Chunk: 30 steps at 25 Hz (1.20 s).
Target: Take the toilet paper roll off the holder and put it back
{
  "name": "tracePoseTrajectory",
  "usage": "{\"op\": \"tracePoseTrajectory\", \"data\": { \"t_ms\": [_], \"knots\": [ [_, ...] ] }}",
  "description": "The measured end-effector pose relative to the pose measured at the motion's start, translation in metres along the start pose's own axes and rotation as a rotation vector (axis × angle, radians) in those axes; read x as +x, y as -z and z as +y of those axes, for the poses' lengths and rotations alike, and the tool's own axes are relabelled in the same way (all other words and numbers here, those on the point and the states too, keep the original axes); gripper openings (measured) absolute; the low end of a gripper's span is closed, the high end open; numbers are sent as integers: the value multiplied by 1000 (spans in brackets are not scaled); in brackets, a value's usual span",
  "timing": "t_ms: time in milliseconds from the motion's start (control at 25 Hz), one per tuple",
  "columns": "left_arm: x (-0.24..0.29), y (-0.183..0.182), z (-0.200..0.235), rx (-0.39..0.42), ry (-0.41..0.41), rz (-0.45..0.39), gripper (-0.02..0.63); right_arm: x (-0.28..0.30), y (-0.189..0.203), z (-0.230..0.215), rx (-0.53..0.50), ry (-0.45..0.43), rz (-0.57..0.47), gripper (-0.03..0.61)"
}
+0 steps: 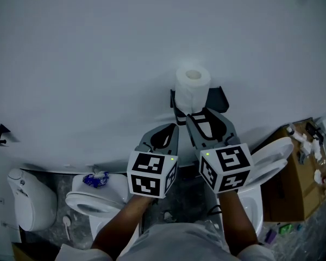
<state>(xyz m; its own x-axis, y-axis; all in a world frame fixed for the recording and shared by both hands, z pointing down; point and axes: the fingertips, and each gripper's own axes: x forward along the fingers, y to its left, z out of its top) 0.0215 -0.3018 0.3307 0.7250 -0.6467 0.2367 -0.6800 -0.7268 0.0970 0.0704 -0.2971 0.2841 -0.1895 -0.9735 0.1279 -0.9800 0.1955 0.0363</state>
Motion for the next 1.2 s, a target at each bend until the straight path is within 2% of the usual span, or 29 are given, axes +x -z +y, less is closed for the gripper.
{"op": "tracePoseTrajectory", "data": {
  "t_ms": [360,800,1200],
  "knots": [
    [8,-6,17,12,-18,-18,5,18,-6,-7,5,31,-10,261],
    [21,-15,28,10,-65,-42,5,29,-17,-22,-5,25,0,325],
    [29,-16,31,2,-78,-37,5,48,-18,-28,54,-4,17,368]
  ]
}}
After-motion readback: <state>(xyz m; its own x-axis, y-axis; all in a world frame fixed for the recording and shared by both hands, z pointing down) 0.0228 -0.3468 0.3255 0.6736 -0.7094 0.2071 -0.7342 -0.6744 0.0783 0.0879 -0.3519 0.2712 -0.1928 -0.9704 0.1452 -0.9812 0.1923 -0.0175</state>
